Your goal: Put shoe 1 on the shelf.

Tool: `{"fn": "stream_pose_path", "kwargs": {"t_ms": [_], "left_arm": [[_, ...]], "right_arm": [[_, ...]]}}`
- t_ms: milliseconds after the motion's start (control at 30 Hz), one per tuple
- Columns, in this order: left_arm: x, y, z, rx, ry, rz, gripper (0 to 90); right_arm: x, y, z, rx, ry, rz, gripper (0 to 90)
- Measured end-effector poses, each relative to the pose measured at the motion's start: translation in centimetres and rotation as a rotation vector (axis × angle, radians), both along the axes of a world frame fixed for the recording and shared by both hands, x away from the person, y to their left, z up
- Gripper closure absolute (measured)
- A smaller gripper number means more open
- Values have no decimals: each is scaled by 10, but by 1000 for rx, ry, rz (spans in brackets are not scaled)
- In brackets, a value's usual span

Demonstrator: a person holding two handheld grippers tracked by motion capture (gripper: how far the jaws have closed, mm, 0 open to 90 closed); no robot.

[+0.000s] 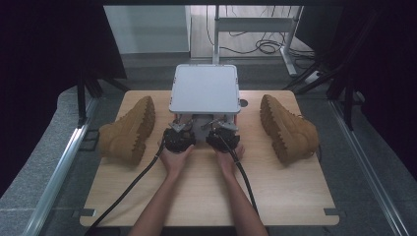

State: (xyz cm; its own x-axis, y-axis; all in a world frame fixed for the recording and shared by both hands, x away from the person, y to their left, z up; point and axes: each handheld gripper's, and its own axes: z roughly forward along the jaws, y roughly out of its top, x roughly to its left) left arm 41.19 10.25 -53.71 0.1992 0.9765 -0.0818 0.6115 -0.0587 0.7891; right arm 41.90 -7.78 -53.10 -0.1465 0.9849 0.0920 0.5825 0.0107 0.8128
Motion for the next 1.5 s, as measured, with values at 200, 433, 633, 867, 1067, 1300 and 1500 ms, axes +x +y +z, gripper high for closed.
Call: {"fn": "stream_pose_path", "kwargs": {"t_ms": [200,433,633,867,1067,1300,1500], "left_arm": [[-17,8,14,5,-63,-43,258],[-42,30,35,5,-117,-64,363],[-39,48,35,-5,-83,-34,593],[-23,50,21,-20,-18,-50,836],[-11,51,15,-25,5,-45,880],[-2,53,11,-23,20,-44,890],[0,51,10,-46,26,-59,889]], "right_arm": [[-20,-20,19,44,-48,61,228],[-38,-50,35,58,-82,103,421],[-34,-64,30,50,-55,101,658],[-22,-60,15,23,-23,111,867],[-14,-54,6,34,-21,102,890],[-9,-44,2,16,-13,109,890],[-8,-42,2,14,-10,114,890]]}}
